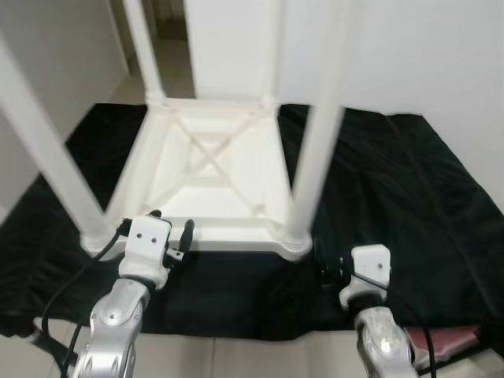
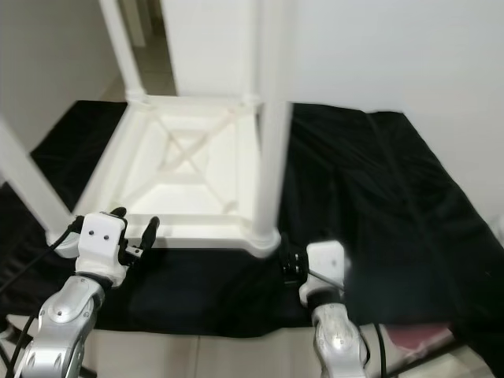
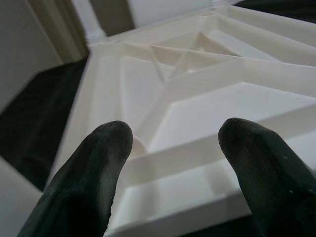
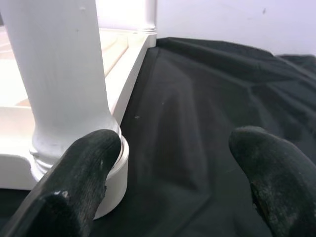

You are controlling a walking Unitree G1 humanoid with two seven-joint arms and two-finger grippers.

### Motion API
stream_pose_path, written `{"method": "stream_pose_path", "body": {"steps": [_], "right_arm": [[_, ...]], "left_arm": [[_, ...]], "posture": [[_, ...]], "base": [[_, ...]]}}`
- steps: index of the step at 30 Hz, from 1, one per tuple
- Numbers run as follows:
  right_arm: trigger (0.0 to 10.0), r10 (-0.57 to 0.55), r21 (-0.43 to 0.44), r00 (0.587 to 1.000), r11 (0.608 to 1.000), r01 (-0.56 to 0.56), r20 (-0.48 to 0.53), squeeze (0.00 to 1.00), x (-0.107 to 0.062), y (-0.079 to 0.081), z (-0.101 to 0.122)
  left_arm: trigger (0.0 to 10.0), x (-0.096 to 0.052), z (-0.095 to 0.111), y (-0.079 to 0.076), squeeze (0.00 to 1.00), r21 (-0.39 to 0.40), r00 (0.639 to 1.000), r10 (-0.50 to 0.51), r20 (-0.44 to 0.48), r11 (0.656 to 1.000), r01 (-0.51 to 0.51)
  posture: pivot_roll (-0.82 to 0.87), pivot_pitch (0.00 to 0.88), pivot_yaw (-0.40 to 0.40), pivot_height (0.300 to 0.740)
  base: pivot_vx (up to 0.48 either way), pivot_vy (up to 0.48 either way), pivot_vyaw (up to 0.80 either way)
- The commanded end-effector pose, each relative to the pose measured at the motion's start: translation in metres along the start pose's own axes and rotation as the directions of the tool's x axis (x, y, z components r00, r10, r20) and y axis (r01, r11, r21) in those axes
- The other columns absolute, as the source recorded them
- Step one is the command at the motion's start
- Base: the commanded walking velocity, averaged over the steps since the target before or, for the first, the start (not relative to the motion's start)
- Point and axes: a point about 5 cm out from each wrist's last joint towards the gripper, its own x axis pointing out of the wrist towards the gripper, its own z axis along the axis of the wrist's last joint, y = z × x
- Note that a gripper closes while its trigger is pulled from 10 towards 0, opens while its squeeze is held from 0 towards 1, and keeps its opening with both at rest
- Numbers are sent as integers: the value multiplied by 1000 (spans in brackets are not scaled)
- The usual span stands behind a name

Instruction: Building children table

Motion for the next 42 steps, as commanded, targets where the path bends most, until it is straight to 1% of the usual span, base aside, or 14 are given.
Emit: {"method": "stream_pose_path", "body": {"steps": [1, 10, 17, 20, 21, 25, 32, 37, 39, 42], "right_arm": [[10000, -22, -5, 999, 1000, 22, -33, 0, -5, -3, -9], [10000, -33, 4, 999, 999, 33, -25, 0, -6, -3, -9], [10000, -42, -25, 999, 999, 41, -23, 0, -14, -7, -11], [10000, -42, -25, 999, 999, 41, -23, 0, -14, -7, -11], [10000, -42, -31, 999, 999, 41, -21, 0, -16, -8, -11], [10000, -28, -51, 1000, 998, 28, -9, 0, -17, -8, -9], [10000, -20, -56, 1000, 998, 20, 0, 0, -16, -8, -7], [10000, 1, -64, 1000, 998, 0, 11, 0, -15, -7, -5], [10000, 7, -68, 1000, 998, -6, 15, 0, -15, -7, -5], [10000, 21, -70, 1000, 997, -19, 23, 0, -14, -7, -2]], "left_arm": [[10000, 0, 0, -3, 0, 12, 1000, 29, 5, 999, -29], [10000, 3, 4, -4, 0, 41, 1000, 8, 27, 999, -9], [10000, 2, 4, -13, 0, 77, 998, -47, 38, 996, 44], [10000, 2, 4, -13, 0, 77, 998, -47, 38, 996, 44], [10000, 1, 4, -15, 0, 89, 997, -65, 43, 994, 61], [10000, 0, 5, -17, 0, 90, 994, -93, 51, 992, 88], [10000, 0, 6, -16, 0, 91, 995, -83, 56, 993, 78], [10000, 2, 4, -16, 0, 74, 997, -64, 50, 995, 60], [10000, 2, 4, -15, 0, 90, 997, -51, 49, 995, 47], [10000, 3, 3, -15, 0, 93, 998, -47, 46, 995, 43]], "posture": [[-7, 38, 39, 740], [-13, 30, 46, 740], [-22, 29, 49, 740], [-22, 29, 49, 740], [-22, 29, 49, 740], [-23, 35, 50, 740], [-26, 37, 49, 740], [-30, 33, 52, 740], [-31, 32, 50, 740], [-34, 29, 53, 740]], "base": [[0, 0, 0], [0, 0, 0], [0, 0, 0], [0, 0, 0], [0, 0, 0], [0, -127, 0], [0, -480, 0], [0, 0, 0], [0, 0, 0], [0, 0, 0]]}}
